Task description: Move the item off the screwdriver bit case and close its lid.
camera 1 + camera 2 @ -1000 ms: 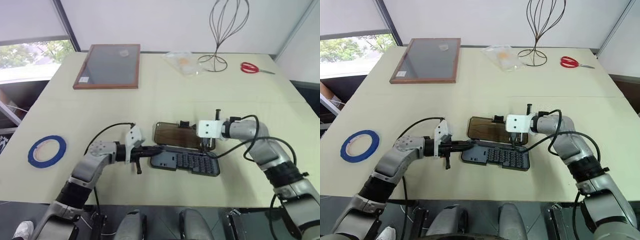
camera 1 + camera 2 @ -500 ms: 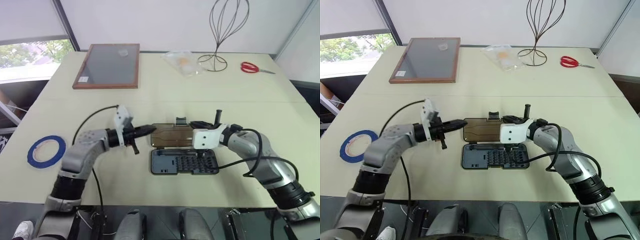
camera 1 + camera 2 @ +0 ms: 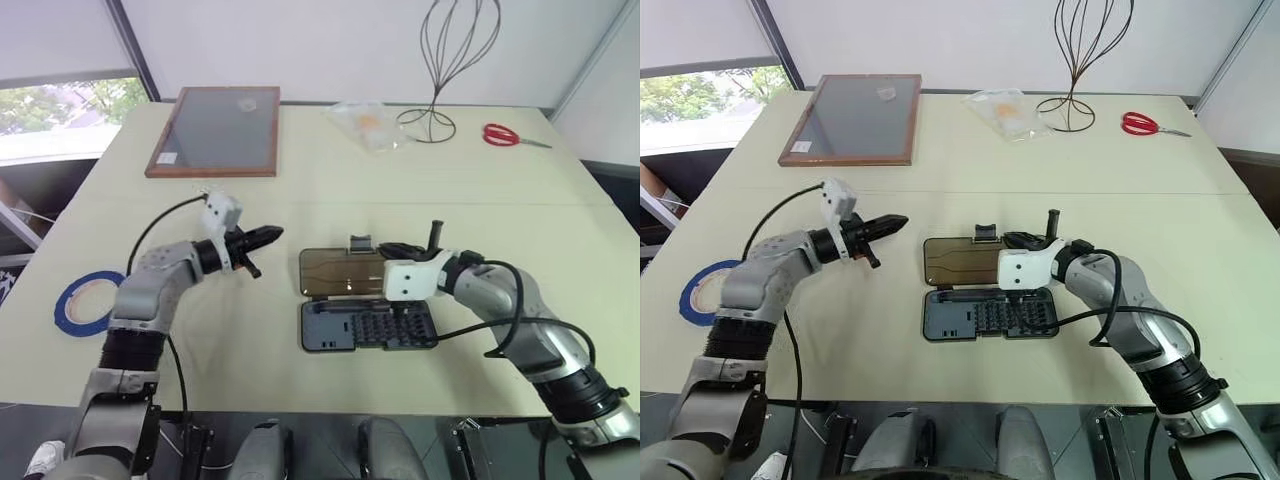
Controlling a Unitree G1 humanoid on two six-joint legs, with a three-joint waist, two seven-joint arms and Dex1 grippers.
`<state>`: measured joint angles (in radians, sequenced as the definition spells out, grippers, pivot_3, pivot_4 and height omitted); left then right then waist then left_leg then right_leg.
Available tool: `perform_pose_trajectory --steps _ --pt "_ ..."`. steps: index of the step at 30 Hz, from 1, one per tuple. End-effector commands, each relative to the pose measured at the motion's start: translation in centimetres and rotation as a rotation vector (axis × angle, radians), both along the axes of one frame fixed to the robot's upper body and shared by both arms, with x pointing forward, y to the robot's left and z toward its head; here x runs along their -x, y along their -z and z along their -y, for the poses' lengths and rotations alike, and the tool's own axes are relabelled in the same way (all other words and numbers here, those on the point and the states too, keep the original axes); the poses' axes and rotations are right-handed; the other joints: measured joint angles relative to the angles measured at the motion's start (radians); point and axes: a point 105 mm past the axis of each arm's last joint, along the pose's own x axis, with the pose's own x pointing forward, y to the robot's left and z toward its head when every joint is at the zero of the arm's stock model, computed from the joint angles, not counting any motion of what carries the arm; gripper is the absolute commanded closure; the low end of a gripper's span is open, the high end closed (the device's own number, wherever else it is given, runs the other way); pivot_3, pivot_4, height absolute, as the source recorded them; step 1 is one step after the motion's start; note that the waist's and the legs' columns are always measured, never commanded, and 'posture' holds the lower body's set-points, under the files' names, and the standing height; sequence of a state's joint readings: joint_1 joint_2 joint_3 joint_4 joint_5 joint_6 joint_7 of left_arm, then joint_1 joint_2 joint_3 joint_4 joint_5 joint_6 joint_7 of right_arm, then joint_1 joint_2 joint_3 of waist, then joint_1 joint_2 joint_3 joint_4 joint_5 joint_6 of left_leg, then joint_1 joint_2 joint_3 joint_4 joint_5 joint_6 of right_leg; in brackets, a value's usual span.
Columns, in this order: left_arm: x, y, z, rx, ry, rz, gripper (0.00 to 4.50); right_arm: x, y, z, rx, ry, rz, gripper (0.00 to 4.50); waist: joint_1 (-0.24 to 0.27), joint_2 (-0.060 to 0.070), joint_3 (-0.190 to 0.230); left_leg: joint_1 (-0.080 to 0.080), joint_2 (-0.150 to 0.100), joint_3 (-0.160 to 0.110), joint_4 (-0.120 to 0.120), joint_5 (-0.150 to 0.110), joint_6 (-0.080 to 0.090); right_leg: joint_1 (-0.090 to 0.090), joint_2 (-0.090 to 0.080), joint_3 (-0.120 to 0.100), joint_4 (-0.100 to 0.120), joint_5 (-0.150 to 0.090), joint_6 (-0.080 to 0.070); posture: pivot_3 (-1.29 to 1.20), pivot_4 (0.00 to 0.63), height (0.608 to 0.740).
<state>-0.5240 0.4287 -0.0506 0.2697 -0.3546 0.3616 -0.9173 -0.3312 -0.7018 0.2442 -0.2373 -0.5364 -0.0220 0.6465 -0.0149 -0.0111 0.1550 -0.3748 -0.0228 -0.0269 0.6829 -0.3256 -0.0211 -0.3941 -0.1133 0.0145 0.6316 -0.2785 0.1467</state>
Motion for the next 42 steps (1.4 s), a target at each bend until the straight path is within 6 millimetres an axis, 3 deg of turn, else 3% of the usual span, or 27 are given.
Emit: perform_pose_trajectory --steps 1,15,19,25,30,34,42 --pt "0.0 0.3 1.1 -0.027 0.062 0.036 4.5 0.7 -0.2 -0.9 -0.009 -0.037 0.003 4.45 -0.002 -0.001 0.0 0.0 0.0 0.0 0.0 0.0 0.0 0.0 0.0 0.0 0.0 0.0 0.0 0.0 0.15 0.74" --pt "2.2 0.3 4.6 -0.013 0.288 0.014 4.5 1.0 0.2 -0.7 -0.016 -0.018 -0.02 4.45 0.002 -0.001 0.001 0.0 0.0 0.0 0.0 -0.001 0.002 0.0 0.0 0.0 0.0 0.0 0.0 0.0 0.15 0.74" --pt "2.4 0.3 4.7 -0.027 0.301 0.017 4.5 1.0 0.0 -0.6 -0.018 -0.012 -0.024 3.05 0.002 -0.002 0.002 -0.001 0.0 0.0 0.0 -0.001 0.002 0.0 0.0 0.0 0.0 0.0 0.0 0.0 0.15 0.74" --pt "2.4 0.3 4.9 -0.032 0.307 0.022 4.5 0.7 -1.2 0.8 -0.071 0.058 -0.086 0.04 0.002 -0.002 0.003 -0.001 0.0 0.0 0.0 -0.001 0.002 0.0 0.0 0.0 0.0 0.0 0.0 0.0 0.15 0.74" --pt "2.4 0.0 5.2 -0.019 0.315 0.026 4.5 0.0 -3.4 1.3 -0.117 0.104 -0.042 0.04 0.001 -0.001 0.003 -0.001 0.0 0.0 0.0 -0.001 0.002 0.0 0.0 0.0 0.0 0.0 0.0 0.0 0.15 0.74" --pt "2.1 -0.4 5.2 -0.009 0.297 0.04 4.5 0.1 -2.7 0.9 -0.134 0.096 -0.089 0.04 0.002 -0.001 0.003 -0.001 0.0 0.0 0.0 -0.001 0.002 0.0 0.0 0.0 0.0 0.0 0.0 0.0 0.15 0.74" --pt "1.5 -2.6 4.0 0.023 0.24 0.08 4.5 -0.1 -1.5 0.0 -0.339 0.102 -0.369 0.04 0.001 -0.001 0.004 -0.001 0.0 0.0 0.0 -0.001 0.002 -0.001 0.0 0.0 0.0 0.0 0.0 0.0 0.15 0.74"
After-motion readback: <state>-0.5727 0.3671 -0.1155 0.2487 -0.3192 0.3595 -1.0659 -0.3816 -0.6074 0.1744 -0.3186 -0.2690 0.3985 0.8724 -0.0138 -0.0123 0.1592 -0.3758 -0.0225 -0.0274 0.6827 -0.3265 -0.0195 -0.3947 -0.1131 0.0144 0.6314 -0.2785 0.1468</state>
